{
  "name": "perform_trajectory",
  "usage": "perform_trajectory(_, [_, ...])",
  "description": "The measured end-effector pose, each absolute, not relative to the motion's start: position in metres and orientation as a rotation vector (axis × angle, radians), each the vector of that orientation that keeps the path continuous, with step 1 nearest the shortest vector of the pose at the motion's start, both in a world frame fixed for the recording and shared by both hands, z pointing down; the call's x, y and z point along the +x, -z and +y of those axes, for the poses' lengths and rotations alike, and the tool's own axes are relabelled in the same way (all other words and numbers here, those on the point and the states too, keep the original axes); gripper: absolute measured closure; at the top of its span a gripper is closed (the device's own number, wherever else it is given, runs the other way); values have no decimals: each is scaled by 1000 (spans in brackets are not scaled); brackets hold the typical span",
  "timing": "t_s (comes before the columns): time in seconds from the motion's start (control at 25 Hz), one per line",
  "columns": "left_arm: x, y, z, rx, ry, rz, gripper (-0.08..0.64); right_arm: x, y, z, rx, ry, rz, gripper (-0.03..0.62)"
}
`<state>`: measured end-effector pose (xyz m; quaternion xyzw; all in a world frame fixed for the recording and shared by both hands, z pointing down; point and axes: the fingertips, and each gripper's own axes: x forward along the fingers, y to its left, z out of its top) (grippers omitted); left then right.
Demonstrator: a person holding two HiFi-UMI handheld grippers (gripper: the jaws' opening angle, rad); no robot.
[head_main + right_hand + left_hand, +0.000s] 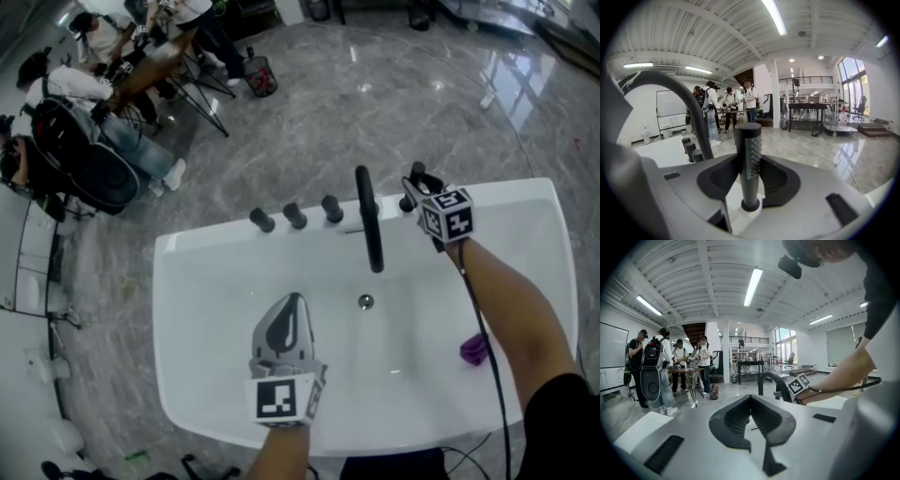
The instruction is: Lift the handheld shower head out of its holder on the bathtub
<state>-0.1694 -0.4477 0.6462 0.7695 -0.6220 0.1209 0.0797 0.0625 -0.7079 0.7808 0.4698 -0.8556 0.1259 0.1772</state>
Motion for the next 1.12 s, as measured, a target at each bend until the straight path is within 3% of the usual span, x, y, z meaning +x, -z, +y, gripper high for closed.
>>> perform_trajectory(0.96, [-209, -609, -426, 2297, -310, -1915, 552, 64, -776, -701, 1400, -372, -2335, 446])
perform_trajectory(1.12, [-211, -612, -424, 2287, -309, -1915, 552, 59, -740, -709, 1446, -292, -2429, 446])
